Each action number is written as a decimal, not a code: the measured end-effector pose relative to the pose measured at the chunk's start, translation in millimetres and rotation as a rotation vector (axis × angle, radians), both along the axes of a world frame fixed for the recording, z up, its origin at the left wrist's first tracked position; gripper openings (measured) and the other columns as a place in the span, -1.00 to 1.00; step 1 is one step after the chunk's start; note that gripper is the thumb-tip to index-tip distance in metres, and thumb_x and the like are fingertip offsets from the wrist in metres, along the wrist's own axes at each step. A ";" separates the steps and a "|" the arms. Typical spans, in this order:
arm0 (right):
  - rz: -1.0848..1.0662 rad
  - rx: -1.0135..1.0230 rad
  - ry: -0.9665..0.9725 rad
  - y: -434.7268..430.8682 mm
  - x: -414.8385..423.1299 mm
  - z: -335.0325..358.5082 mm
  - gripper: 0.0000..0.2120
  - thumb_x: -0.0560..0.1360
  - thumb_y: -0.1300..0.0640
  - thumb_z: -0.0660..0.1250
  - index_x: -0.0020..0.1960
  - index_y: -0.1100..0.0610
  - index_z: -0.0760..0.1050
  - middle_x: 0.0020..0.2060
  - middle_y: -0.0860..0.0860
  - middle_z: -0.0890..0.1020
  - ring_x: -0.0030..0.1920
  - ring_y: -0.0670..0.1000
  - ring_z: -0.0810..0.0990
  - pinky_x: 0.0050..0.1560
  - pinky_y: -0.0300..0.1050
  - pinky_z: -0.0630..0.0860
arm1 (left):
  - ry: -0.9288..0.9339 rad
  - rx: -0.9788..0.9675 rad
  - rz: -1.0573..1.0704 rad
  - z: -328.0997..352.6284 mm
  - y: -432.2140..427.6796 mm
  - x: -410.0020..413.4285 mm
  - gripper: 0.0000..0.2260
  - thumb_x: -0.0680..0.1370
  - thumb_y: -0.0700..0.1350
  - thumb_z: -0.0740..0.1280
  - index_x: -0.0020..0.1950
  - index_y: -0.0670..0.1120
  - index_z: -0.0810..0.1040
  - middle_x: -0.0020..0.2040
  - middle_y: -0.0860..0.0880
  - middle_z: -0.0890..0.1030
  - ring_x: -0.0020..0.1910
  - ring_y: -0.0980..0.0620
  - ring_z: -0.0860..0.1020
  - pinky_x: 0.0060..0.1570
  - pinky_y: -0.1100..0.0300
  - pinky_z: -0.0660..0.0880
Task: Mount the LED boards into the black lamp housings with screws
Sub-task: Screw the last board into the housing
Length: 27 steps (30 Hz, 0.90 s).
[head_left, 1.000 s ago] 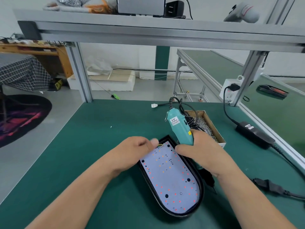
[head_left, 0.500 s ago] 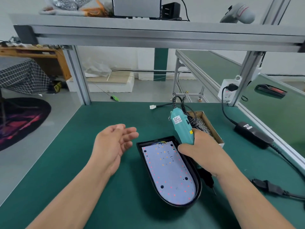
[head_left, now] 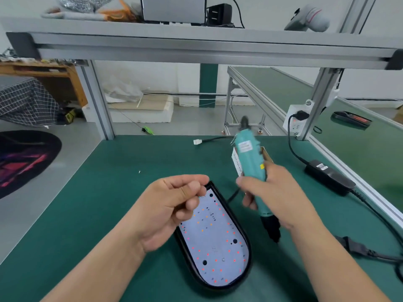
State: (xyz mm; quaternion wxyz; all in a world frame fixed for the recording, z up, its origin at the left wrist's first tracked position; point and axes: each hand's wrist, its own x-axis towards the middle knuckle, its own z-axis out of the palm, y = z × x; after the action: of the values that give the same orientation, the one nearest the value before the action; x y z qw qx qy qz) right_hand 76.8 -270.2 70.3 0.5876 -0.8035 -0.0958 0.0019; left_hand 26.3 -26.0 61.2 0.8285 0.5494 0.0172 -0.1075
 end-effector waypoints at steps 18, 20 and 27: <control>0.007 1.255 -0.119 13.4 -13.1 11.2 -0.93 0.69 0.08 0.33 0.06 0.08 0.54 -0.23 -0.02 0.45 -0.17 -0.02 0.56 -0.10 -0.19 0.54 | -0.049 0.153 -0.129 -12.1 -31.5 -18.6 -0.85 0.67 -0.26 0.39 0.10 -0.13 0.76 0.02 -0.23 0.75 -0.26 0.00 0.65 -0.39 0.27 0.47; 0.008 1.255 -0.108 15.1 -12.7 9.9 -0.93 0.68 0.09 0.34 0.05 0.09 0.55 -0.24 -0.01 0.46 -0.18 -0.01 0.56 -0.11 -0.19 0.54 | -0.035 0.122 -0.129 -11.6 -31.2 -17.7 -0.82 0.68 -0.30 0.36 0.10 -0.14 0.76 0.03 -0.23 0.74 -0.26 0.01 0.65 -0.39 0.27 0.47; 0.003 1.238 -0.099 17.8 -13.7 7.5 -0.92 0.66 0.09 0.35 0.03 0.09 0.56 -0.25 -0.01 0.47 -0.19 0.00 0.57 -0.13 -0.19 0.56 | -0.001 0.086 -0.119 -9.4 -29.9 -17.9 -0.79 0.67 -0.34 0.34 0.06 -0.16 0.77 0.04 -0.28 0.74 -0.26 -0.01 0.67 -0.41 0.26 0.48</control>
State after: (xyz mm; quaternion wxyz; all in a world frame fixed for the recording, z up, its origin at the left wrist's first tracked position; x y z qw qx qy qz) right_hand 63.0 -252.4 77.8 0.9395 -0.3125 -0.1074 -0.0904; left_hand 8.4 -55.9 51.8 0.7963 0.5845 -0.0112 -0.1553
